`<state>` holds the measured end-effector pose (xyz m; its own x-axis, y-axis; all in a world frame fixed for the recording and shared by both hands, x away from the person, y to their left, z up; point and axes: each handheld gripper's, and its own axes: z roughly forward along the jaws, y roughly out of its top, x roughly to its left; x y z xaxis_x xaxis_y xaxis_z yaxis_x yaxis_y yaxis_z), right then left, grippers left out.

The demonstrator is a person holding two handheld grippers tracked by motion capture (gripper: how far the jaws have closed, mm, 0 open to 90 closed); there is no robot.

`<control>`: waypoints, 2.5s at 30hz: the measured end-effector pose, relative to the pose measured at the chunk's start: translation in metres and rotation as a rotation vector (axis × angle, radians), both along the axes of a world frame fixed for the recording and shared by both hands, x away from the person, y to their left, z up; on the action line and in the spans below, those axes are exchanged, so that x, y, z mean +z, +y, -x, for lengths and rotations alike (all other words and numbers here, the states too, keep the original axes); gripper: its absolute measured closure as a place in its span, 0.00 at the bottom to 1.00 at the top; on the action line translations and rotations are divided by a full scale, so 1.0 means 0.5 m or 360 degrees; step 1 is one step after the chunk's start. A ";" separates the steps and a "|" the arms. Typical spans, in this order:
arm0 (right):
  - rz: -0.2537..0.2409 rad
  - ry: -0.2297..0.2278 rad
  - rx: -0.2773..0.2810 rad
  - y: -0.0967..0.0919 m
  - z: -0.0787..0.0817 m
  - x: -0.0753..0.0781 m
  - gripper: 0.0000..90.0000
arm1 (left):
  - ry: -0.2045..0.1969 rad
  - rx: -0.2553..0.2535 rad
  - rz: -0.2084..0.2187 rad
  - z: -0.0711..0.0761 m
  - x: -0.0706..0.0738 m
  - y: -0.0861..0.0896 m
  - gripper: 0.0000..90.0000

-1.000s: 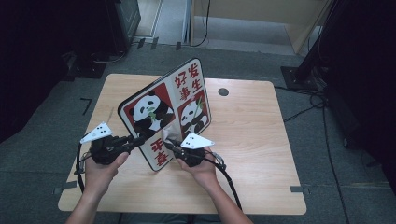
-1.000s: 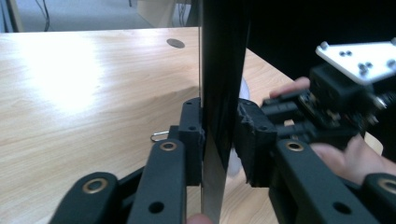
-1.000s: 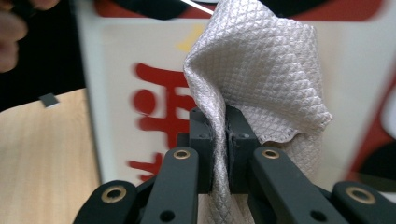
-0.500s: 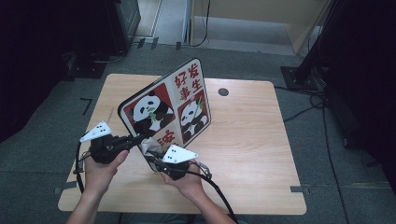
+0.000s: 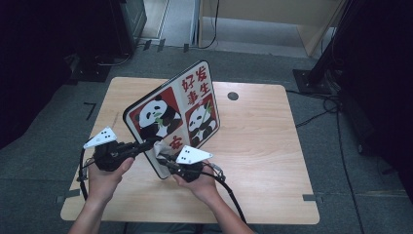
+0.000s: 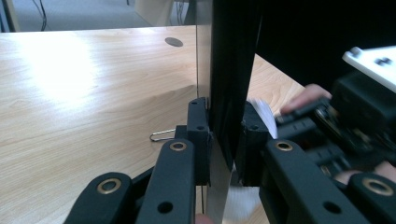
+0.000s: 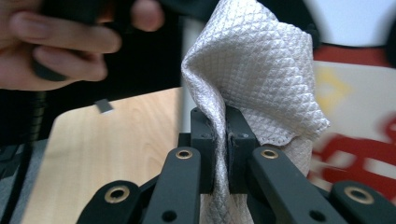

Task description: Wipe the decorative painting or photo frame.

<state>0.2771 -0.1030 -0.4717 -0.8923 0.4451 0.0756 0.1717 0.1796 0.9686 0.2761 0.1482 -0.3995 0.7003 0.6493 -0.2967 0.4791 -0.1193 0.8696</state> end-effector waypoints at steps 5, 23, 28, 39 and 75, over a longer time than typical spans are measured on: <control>0.0035 0.0001 -0.0137 -0.064 -0.054 0.000 0.94 | -0.0003 -0.0009 0.0000 -0.001 0.000 0.000 0.89; 0.0057 0.0096 -0.0380 -0.191 -0.176 0.005 0.94 | -0.0006 -0.0022 -0.0010 -0.004 0.000 0.002 0.89; 0.0053 0.0143 -0.0540 -0.225 -0.202 -0.004 0.94 | -0.0007 -0.0023 -0.0010 -0.004 0.000 0.002 0.89; 0.0107 0.0213 -0.0816 -0.262 -0.234 -0.040 0.94 | -0.0010 -0.0021 -0.0010 -0.004 0.000 0.002 0.89; 0.0161 -0.0010 0.0027 0.040 0.049 -0.032 0.95 | -0.0010 -0.0012 0.0005 -0.007 -0.002 0.005 0.89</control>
